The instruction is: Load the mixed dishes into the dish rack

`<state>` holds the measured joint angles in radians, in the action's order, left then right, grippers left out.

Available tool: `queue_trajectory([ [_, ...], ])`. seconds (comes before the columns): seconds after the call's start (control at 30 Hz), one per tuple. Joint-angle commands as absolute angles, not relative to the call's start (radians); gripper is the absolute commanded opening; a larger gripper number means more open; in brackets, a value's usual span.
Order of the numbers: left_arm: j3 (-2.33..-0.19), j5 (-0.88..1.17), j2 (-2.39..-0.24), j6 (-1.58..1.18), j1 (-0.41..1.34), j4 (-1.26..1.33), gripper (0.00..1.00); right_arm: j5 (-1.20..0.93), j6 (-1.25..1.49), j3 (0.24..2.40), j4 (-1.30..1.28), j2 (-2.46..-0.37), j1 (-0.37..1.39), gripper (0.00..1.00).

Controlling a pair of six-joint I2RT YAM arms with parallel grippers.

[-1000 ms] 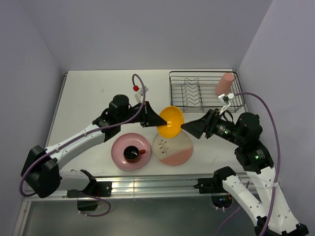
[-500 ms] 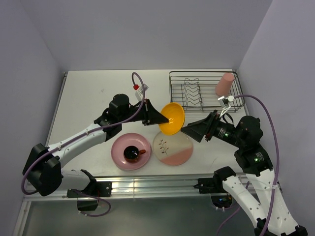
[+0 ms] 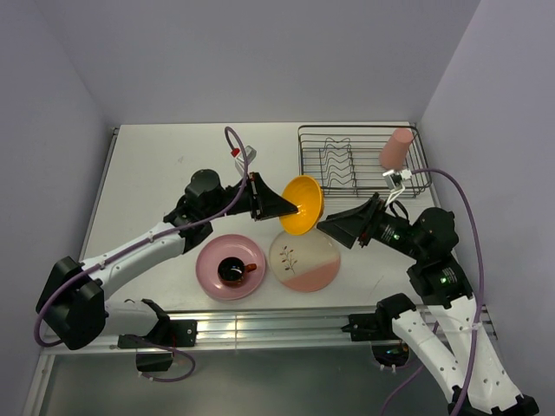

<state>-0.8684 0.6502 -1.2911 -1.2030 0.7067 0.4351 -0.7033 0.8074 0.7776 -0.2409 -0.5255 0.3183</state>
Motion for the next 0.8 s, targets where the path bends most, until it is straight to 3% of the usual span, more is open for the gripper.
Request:
queue_trajectory([
  [0.0,-0.867,0.666,-1.258,-1.227,0.716,0.523,0.0,-0.732,0.825,0.796,-0.141,-0.505,0.322,0.96],
  [0.43,-0.853,0.68,-1.293,-1.281,0.732,0.623,0.0,-0.773,0.856,0.769,-0.008,-0.546,0.324,0.95],
  [0.77,-0.838,0.686,-1.33,-1.324,0.735,0.698,0.0,-0.807,0.911,0.744,0.095,-0.566,0.325,0.86],
])
